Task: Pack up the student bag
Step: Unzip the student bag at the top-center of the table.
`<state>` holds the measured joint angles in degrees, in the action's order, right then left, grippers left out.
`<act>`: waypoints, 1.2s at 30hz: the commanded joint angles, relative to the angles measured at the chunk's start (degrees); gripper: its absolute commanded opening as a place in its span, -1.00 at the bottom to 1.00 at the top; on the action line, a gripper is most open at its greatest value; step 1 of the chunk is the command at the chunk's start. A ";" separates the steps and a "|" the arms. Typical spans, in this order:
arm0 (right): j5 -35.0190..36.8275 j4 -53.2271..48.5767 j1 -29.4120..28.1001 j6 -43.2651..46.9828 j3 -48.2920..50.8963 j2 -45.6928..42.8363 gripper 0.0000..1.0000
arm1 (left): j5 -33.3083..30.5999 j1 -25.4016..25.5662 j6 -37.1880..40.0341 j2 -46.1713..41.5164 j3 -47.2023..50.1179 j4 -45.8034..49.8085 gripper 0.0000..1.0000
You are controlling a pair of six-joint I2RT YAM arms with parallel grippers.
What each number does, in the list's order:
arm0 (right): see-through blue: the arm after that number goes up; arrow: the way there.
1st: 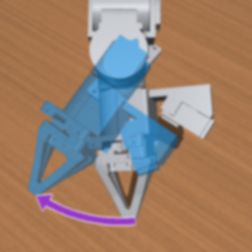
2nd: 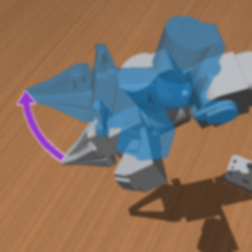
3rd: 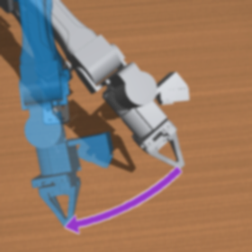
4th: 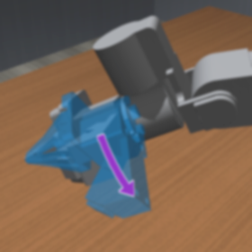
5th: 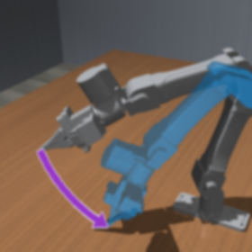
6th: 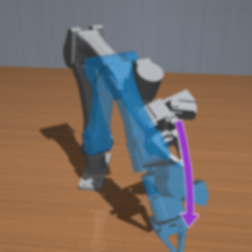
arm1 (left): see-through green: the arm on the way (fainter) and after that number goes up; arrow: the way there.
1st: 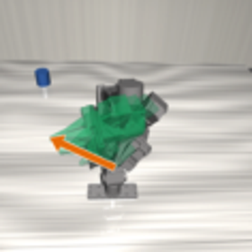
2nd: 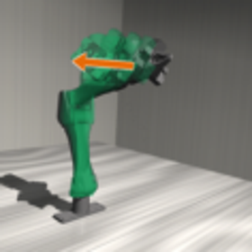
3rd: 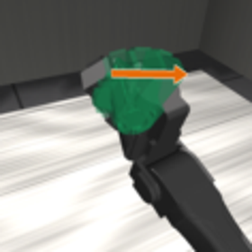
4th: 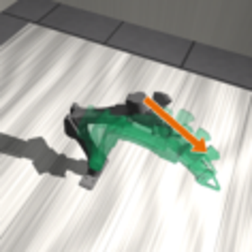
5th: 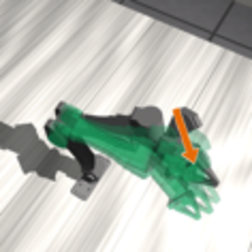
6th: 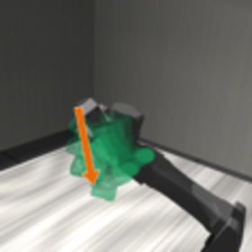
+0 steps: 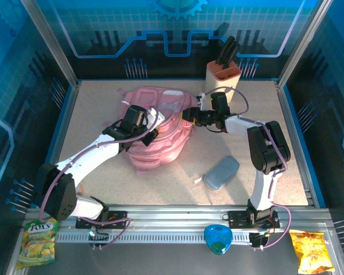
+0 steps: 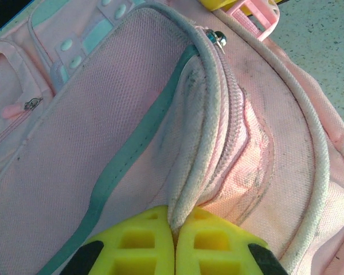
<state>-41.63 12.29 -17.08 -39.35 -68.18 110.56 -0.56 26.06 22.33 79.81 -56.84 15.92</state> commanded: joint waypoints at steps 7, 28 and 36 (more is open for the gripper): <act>2.75 -4.81 0.83 4.55 -1.01 -1.14 -0.03 | 5.91 -0.61 -1.46 -3.67 1.00 -6.49 -0.93; 3.58 -5.34 2.10 9.39 -6.81 5.56 -0.35 | 8.84 -1.02 -1.76 -4.31 1.38 -6.78 -0.95; 3.83 -5.07 2.69 11.73 -6.55 5.01 -0.52 | 8.90 -1.19 -1.54 -4.66 1.51 -6.78 -0.95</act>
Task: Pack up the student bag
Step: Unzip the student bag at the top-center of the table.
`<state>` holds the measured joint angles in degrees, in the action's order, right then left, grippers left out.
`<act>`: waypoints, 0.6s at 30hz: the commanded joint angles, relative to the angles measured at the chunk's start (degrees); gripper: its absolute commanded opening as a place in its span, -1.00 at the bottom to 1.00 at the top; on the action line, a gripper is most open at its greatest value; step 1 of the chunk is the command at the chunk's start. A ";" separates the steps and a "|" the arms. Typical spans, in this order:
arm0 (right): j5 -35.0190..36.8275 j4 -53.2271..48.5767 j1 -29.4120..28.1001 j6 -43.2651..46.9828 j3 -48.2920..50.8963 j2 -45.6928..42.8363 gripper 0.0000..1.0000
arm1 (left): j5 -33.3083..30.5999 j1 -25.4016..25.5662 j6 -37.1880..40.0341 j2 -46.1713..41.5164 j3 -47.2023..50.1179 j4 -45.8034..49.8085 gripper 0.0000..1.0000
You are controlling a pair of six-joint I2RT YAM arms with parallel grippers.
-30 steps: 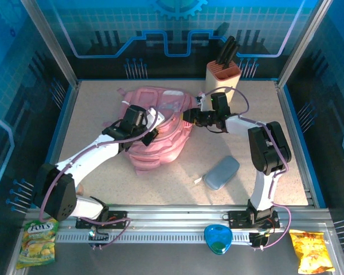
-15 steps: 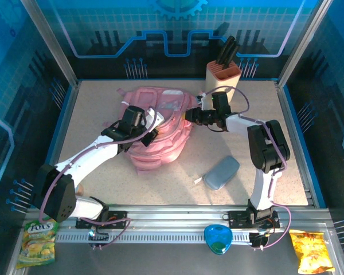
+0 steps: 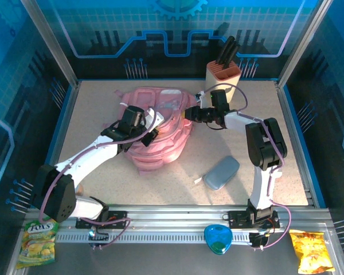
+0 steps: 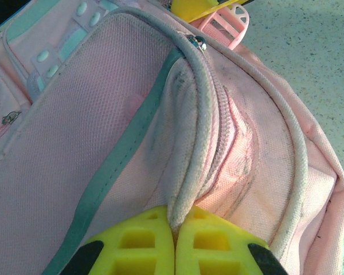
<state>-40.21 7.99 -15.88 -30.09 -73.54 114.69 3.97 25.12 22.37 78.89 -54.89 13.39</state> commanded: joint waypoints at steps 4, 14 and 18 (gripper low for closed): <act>3.66 -2.25 1.55 4.50 -1.61 0.31 -0.67 | 4.64 -0.38 -1.61 -3.92 -0.22 -4.42 -0.96; 11.34 -7.93 1.55 12.89 -1.24 -4.50 -0.86 | 5.26 -0.71 -1.34 -4.35 -0.16 -4.00 -0.97; 15.49 -10.71 1.35 16.67 -1.38 -7.26 -0.90 | 5.60 -0.69 -1.27 -4.19 -0.11 -3.91 -0.97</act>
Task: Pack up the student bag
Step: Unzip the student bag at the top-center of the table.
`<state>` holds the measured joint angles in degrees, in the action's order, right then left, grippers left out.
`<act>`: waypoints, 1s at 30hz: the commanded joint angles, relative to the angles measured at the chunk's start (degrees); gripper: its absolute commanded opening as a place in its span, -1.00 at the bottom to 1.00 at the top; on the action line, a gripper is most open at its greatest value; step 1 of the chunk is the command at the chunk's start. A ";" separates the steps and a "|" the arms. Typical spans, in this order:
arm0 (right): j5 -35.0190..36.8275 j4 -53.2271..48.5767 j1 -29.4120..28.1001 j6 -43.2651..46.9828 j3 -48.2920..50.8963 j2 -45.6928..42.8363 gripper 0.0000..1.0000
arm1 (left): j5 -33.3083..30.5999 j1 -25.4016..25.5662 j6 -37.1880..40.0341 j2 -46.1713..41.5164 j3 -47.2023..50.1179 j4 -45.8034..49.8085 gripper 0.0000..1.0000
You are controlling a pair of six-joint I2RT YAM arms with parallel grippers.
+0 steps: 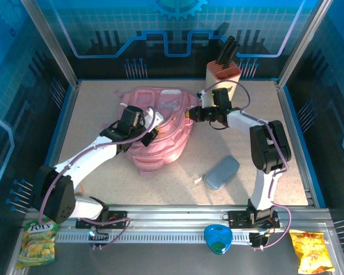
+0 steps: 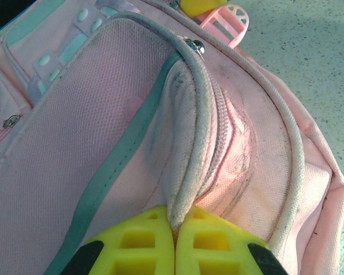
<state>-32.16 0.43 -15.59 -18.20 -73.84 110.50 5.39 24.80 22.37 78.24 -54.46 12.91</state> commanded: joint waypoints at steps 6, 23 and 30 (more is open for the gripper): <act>10.17 -10.59 0.20 11.27 -4.90 -4.34 -1.00 | 3.58 -0.62 -1.25 -3.09 -0.66 -3.41 -0.97; 5.46 -14.75 -5.62 16.31 3.00 -13.34 -1.00 | 0.69 -0.74 -7.07 0.08 -3.55 -3.89 -0.96; 5.35 -13.31 -9.56 14.53 9.27 -20.11 -1.00 | -0.32 -0.71 -10.94 4.04 -7.03 -3.24 -0.96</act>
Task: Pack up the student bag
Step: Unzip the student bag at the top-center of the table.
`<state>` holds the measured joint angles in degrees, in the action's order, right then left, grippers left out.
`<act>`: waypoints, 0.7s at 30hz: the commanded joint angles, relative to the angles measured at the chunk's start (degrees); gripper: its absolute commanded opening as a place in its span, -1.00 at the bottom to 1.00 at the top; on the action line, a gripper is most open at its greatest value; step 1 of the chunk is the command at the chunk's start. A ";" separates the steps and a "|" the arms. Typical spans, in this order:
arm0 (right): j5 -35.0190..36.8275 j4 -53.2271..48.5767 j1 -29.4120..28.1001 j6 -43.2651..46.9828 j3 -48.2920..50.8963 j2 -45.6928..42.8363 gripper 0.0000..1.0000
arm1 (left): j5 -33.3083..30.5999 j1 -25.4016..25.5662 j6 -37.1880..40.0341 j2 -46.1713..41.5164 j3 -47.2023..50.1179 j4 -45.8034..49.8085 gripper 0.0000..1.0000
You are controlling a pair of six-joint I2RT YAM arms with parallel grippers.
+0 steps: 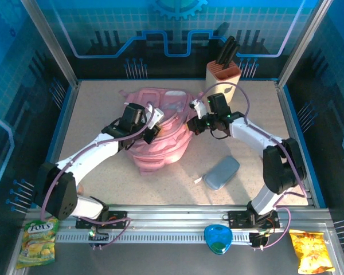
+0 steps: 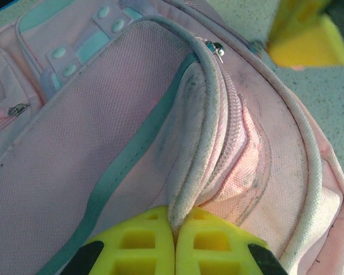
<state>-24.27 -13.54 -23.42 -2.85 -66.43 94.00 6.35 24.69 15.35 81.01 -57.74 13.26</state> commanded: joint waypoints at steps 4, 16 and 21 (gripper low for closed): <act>-2.35 1.58 -3.22 -2.15 4.47 -6.28 -1.00 | -1.02 -0.63 -5.39 2.88 -5.17 -3.45 -0.96; 0.82 8.42 -11.44 -7.59 8.74 -7.18 -1.00 | 2.87 -0.44 -13.31 10.42 -10.66 -3.97 -0.94; 1.98 12.63 -14.51 -10.31 9.41 -4.00 -1.00 | 4.48 -0.35 -15.34 12.79 -12.03 -5.37 -0.93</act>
<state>-19.27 -4.23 -34.76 -10.87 -57.80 88.64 10.72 24.86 3.62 92.33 -66.43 14.04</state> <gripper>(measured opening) 0.064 0.055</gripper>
